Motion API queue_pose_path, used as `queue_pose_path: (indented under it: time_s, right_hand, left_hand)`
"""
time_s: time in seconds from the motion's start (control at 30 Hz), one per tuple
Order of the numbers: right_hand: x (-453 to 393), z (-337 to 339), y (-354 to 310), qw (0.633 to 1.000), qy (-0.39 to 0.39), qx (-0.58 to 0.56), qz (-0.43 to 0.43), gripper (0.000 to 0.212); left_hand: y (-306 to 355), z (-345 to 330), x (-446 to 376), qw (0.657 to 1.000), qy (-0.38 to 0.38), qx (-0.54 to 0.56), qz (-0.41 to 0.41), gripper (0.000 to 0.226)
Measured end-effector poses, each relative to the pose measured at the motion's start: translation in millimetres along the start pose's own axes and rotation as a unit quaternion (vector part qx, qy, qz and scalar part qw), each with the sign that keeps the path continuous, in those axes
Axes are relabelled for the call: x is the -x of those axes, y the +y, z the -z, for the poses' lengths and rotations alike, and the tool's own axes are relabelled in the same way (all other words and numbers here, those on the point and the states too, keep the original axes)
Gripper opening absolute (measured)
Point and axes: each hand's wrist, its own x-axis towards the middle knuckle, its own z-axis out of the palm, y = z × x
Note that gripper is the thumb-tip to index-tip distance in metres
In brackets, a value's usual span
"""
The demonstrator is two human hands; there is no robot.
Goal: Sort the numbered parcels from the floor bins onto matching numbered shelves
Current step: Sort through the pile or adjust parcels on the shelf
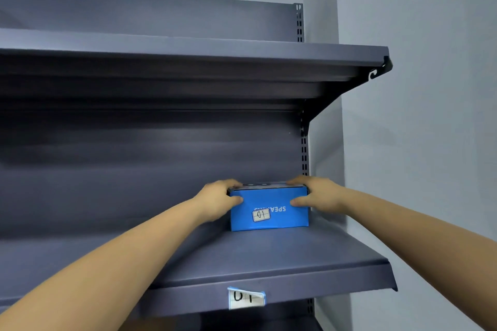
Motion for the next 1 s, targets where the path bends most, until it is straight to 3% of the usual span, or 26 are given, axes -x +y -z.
queue_pose_path:
  time_s: [0.5,1.0]
  right_hand:
    - [-46,-6,11,0.992,-0.061,0.105,-0.034,0.057]
    - [-49,-16,15,0.990,-0.051,0.129,-0.037,0.058]
  left_hand:
    - [-13,-10,-38,0.999,0.004,0.001,0.037,0.047]
    - [-21,-22,-44,0.999,0.022,0.006,0.043,0.046]
